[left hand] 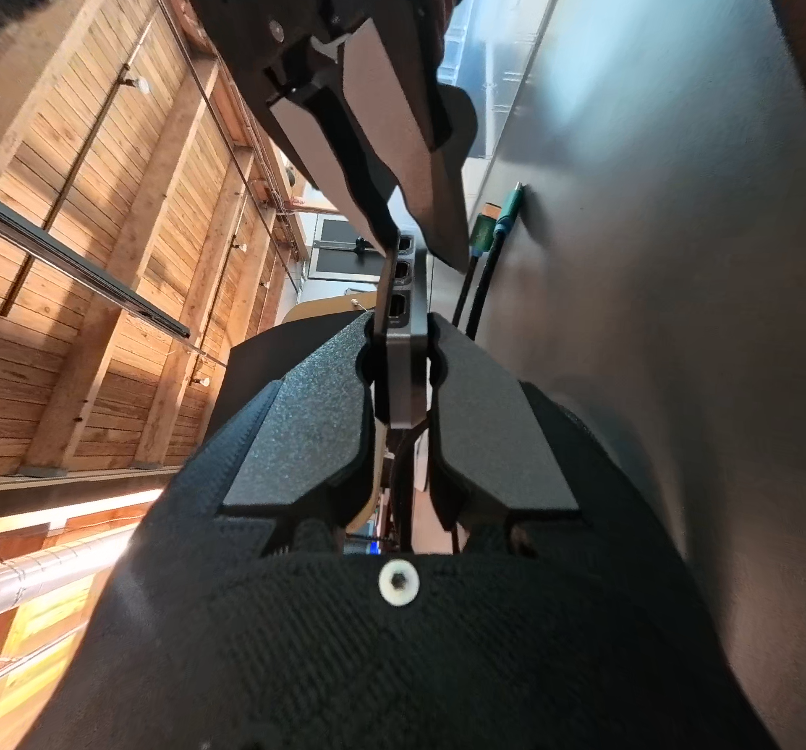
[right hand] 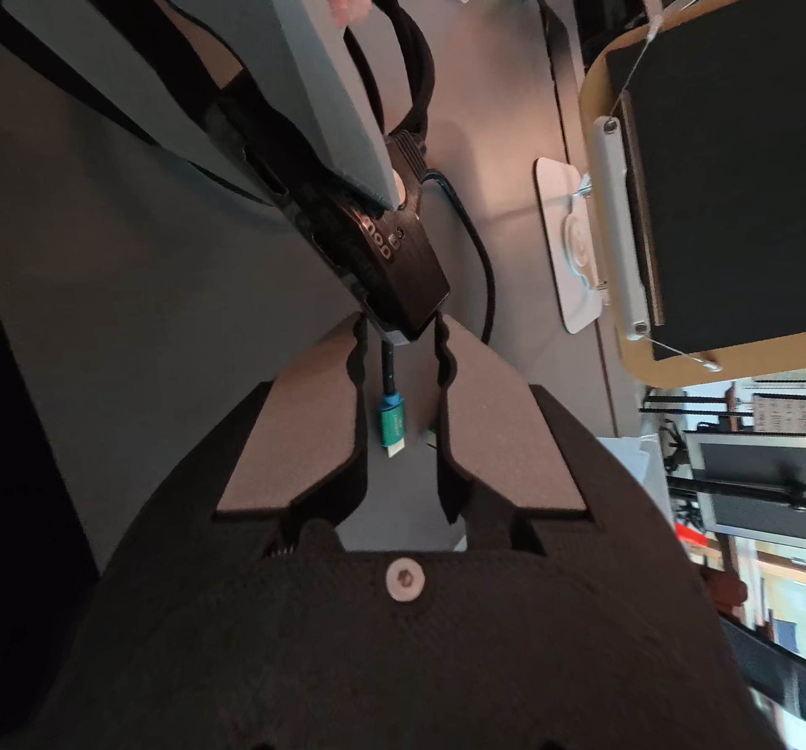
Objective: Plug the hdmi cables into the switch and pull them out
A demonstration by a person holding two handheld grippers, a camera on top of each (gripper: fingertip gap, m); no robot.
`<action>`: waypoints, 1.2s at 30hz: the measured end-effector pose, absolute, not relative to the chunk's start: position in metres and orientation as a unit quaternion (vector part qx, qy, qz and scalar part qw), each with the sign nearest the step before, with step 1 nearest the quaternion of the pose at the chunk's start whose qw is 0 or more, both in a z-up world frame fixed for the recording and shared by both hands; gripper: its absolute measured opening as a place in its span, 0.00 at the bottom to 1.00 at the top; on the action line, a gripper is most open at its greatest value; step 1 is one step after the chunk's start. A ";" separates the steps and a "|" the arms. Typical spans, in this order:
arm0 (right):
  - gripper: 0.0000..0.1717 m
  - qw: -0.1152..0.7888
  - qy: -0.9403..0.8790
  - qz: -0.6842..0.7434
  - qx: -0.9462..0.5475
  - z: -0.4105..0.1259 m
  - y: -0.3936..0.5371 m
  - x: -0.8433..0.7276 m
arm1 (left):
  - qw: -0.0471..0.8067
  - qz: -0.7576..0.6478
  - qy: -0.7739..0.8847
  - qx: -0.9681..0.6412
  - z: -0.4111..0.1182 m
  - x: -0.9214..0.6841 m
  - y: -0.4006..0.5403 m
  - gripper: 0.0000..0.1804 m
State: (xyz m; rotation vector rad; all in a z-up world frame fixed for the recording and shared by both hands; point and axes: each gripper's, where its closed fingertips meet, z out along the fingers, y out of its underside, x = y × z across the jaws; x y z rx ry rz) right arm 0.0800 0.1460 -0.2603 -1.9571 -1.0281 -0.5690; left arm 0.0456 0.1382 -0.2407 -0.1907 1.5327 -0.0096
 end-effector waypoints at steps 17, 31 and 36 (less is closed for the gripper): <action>0.07 0.392 -0.428 -0.326 -0.746 -0.252 0.145 0.084 | 0.695 -0.039 0.696 -0.176 -0.245 0.049 0.161 0.10; 0.00 0.458 -0.391 -0.242 -0.761 -0.231 0.142 0.079 | 0.684 0.053 0.708 -0.168 -0.259 0.052 0.177 0.11; 0.11 0.428 -0.347 -0.217 -0.806 -0.243 0.144 0.103 | 0.683 0.047 0.710 -0.165 -0.260 0.052 0.176 0.11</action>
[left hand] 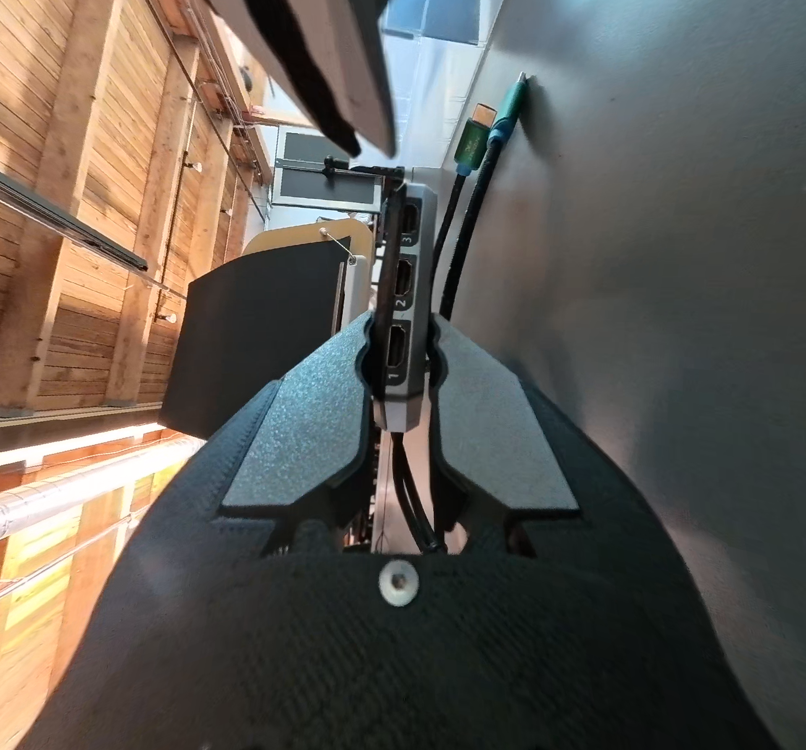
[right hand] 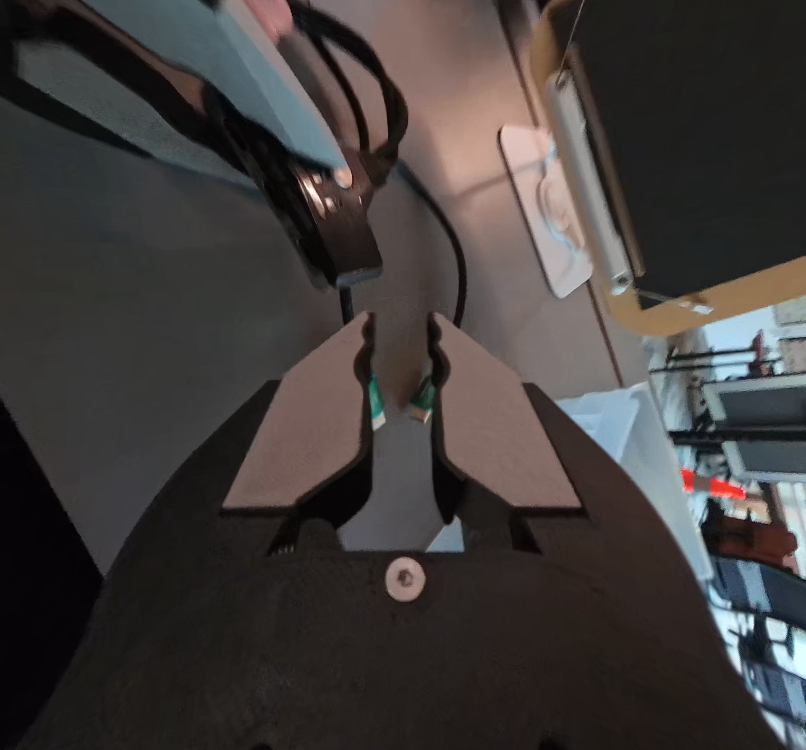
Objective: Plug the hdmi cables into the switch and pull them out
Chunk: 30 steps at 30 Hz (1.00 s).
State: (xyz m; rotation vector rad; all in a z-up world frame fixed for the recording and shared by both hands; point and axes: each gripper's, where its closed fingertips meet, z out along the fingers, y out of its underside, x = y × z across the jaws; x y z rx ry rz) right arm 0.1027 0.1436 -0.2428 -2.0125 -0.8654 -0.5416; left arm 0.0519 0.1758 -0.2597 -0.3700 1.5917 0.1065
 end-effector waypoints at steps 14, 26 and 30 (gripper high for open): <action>0.12 0.357 -0.231 -0.277 -0.862 -0.255 0.141 0.181 | 0.684 0.061 0.711 -0.151 -0.262 0.052 0.173 0.10; 0.42 0.415 -0.094 -0.134 -0.895 -0.216 0.099 0.231 | 0.681 0.069 0.713 -0.150 -0.266 0.053 0.173 0.11; 0.26 0.354 -0.072 -0.158 -0.919 -0.245 0.094 0.260 | 0.681 0.068 0.713 -0.152 -0.266 0.053 0.174 0.11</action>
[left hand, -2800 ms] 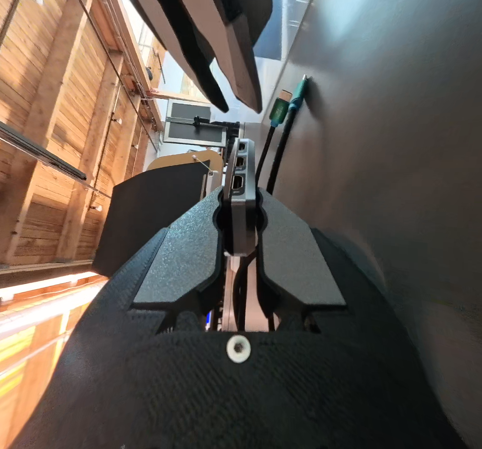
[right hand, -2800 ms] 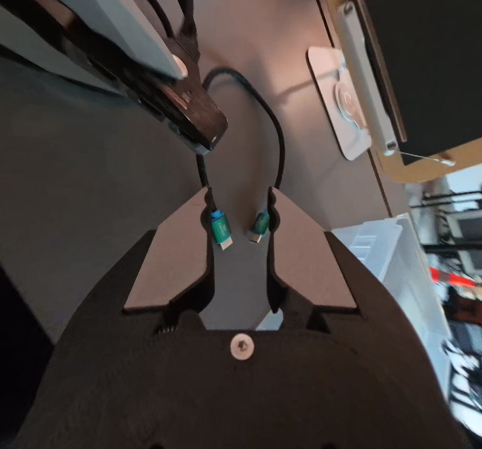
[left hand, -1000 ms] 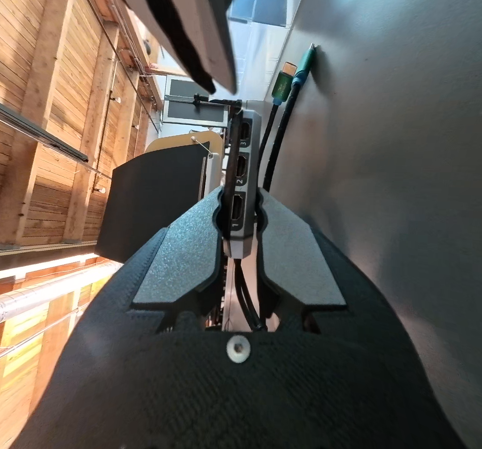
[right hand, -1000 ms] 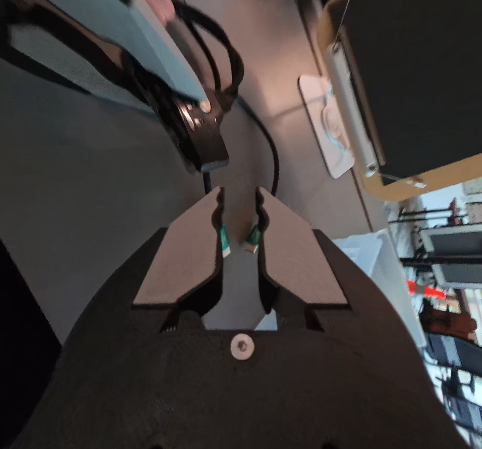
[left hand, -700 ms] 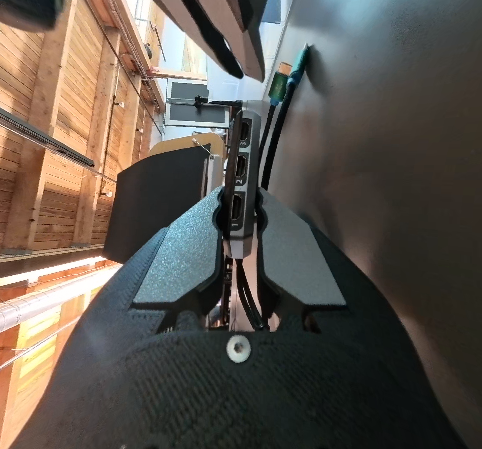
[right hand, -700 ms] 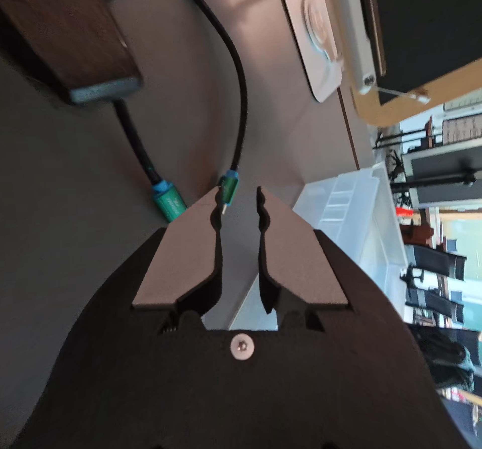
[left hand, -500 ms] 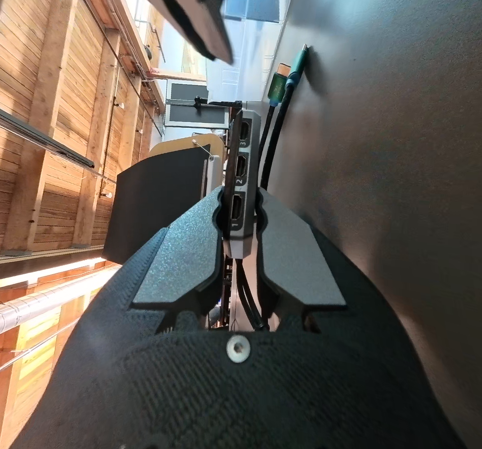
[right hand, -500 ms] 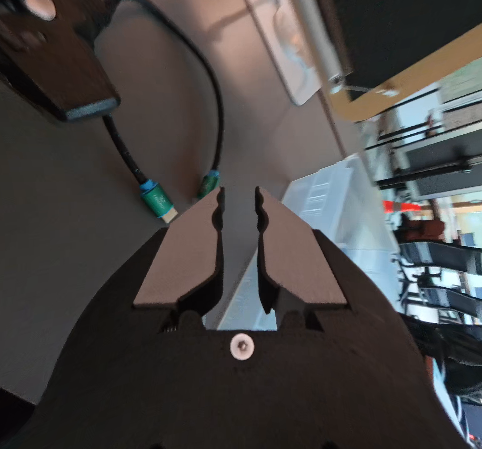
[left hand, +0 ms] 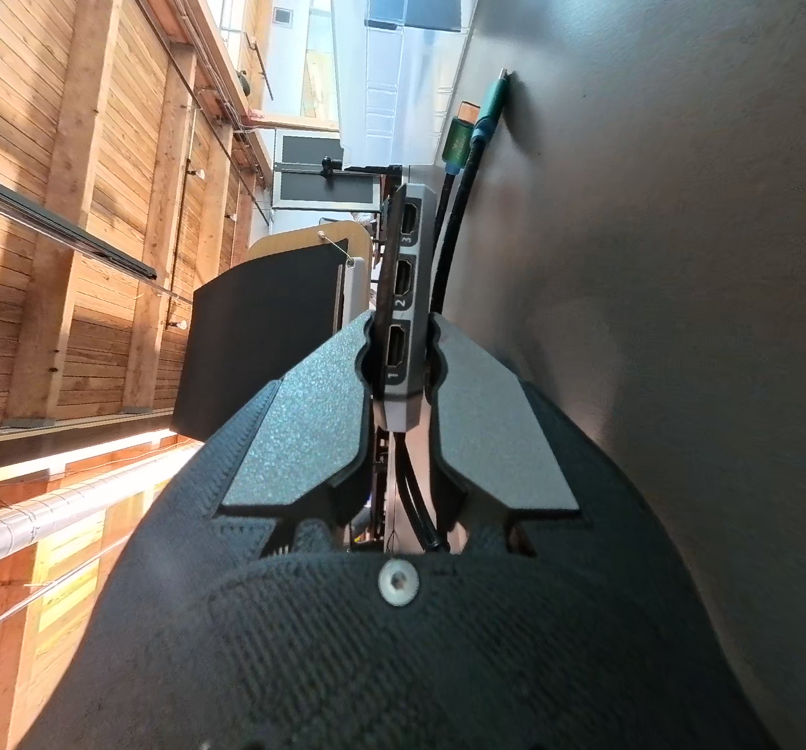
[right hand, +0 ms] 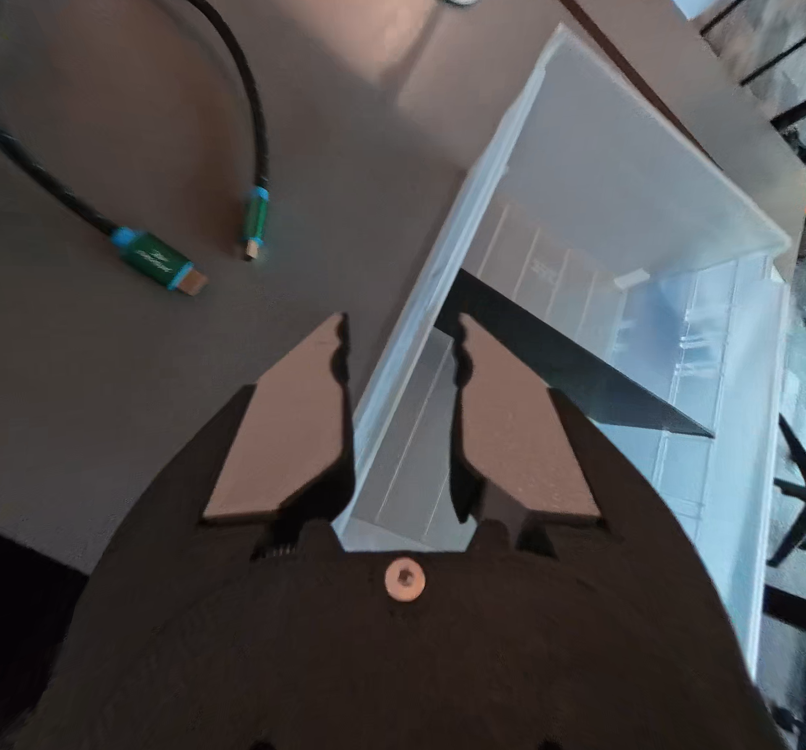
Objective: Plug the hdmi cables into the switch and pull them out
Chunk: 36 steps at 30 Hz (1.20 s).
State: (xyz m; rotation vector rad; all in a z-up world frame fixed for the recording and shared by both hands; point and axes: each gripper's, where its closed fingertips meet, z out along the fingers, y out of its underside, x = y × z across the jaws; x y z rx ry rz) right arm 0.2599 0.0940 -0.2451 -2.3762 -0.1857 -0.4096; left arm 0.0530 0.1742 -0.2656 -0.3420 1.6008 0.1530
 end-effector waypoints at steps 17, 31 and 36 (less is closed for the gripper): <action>0.11 0.342 0.048 -0.187 -0.920 -0.254 0.086 0.322 | 0.681 0.073 0.713 -0.148 -0.266 0.052 0.175 0.10; 0.23 0.458 -0.126 -0.096 -0.874 -0.207 0.117 0.205 | 0.681 0.078 0.713 -0.147 -0.266 0.051 0.175 0.11; 0.23 0.441 -0.123 -0.107 -0.883 -0.245 0.149 0.179 | 0.681 0.082 0.714 -0.143 -0.266 0.051 0.175 0.10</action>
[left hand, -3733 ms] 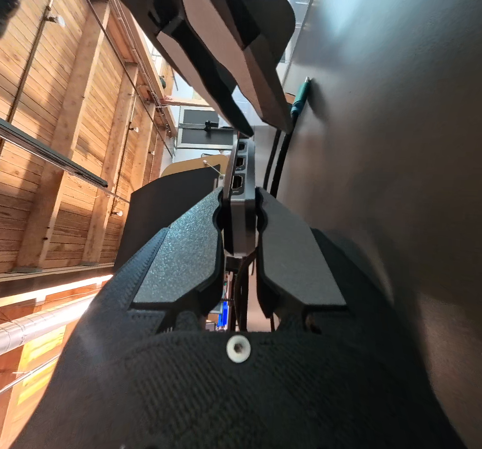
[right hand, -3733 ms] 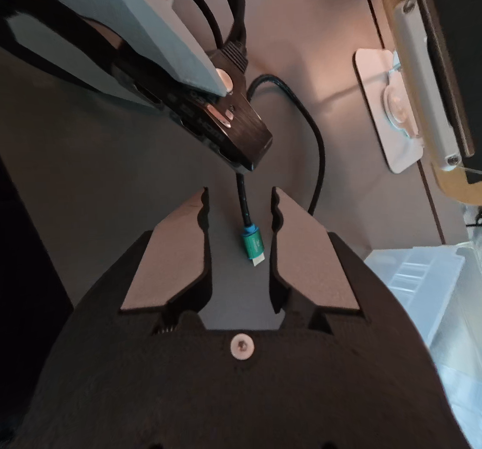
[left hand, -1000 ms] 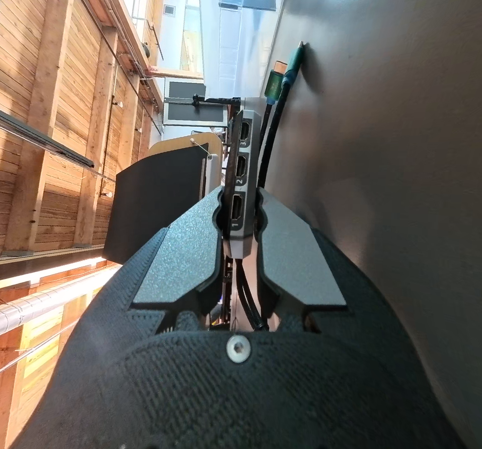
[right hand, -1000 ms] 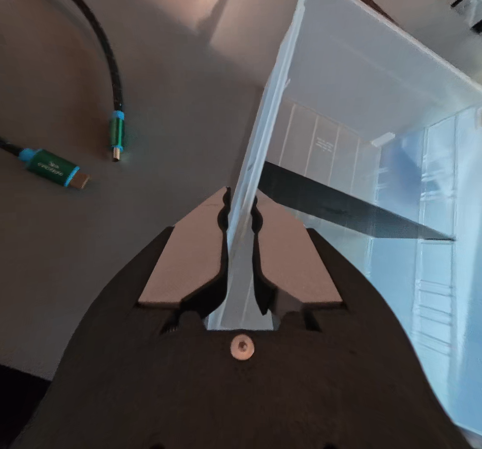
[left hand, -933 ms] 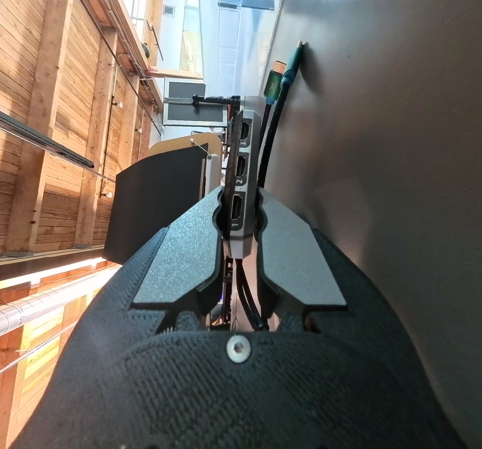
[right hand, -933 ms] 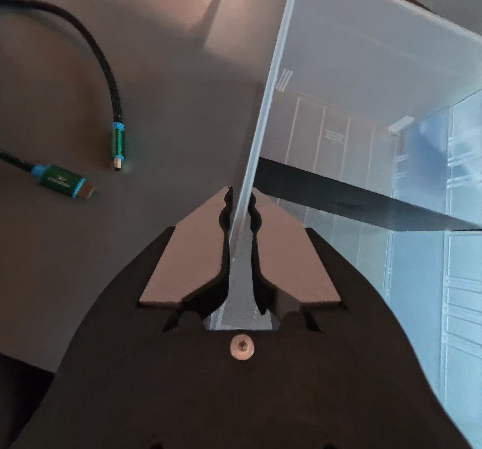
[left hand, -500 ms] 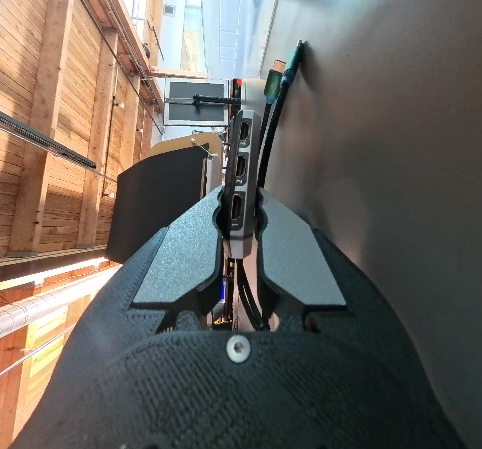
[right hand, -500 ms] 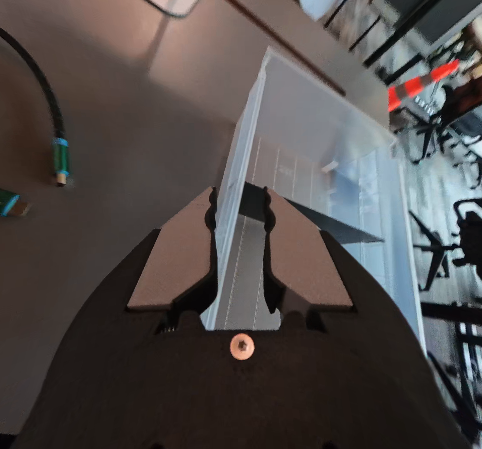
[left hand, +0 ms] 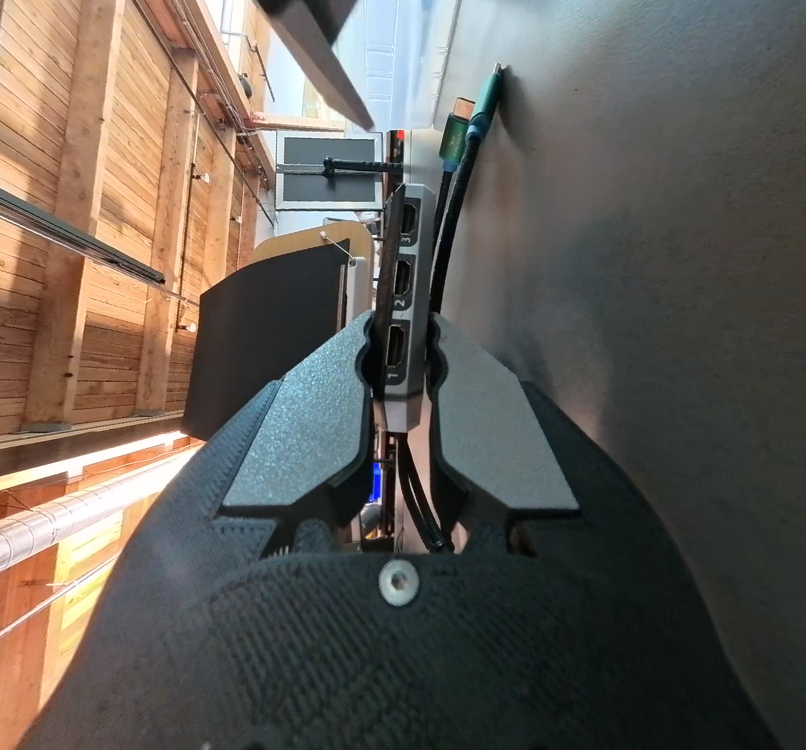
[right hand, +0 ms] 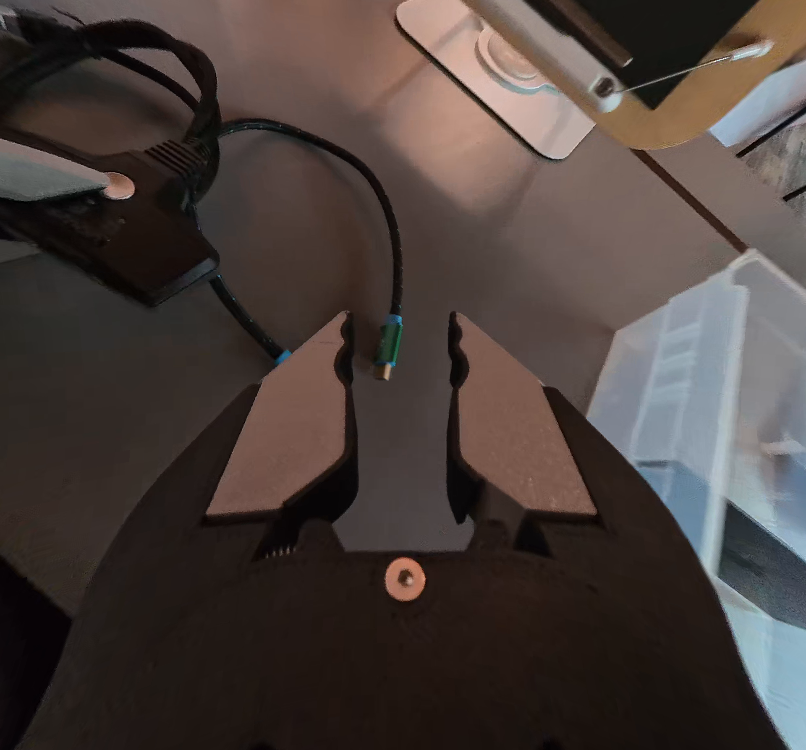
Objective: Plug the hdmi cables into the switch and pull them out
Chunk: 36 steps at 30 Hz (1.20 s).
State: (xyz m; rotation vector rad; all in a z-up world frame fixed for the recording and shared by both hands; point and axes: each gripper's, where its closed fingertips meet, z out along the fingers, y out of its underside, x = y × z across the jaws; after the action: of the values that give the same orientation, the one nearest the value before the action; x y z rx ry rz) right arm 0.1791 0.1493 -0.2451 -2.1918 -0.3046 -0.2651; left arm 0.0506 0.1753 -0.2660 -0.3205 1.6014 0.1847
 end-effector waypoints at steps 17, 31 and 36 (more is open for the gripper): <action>0.06 0.252 -0.044 -0.141 -0.956 -0.304 0.115 0.231 | 0.676 0.092 0.717 -0.143 -0.269 0.050 0.177 0.11; 0.12 0.318 -0.113 -0.068 -0.939 -0.248 0.089 0.200 | 0.674 0.095 0.719 -0.142 -0.271 0.050 0.177 0.11; 0.18 0.315 -0.170 -0.011 -0.934 -0.255 0.093 0.162 | 0.674 0.096 0.718 -0.143 -0.270 0.050 0.177 0.11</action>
State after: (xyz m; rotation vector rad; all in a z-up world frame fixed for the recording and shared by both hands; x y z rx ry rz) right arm 0.1616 0.0929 -0.2553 -2.4605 -0.4477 -0.0287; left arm 0.0496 0.1772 -0.2703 -0.3209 1.6154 0.2167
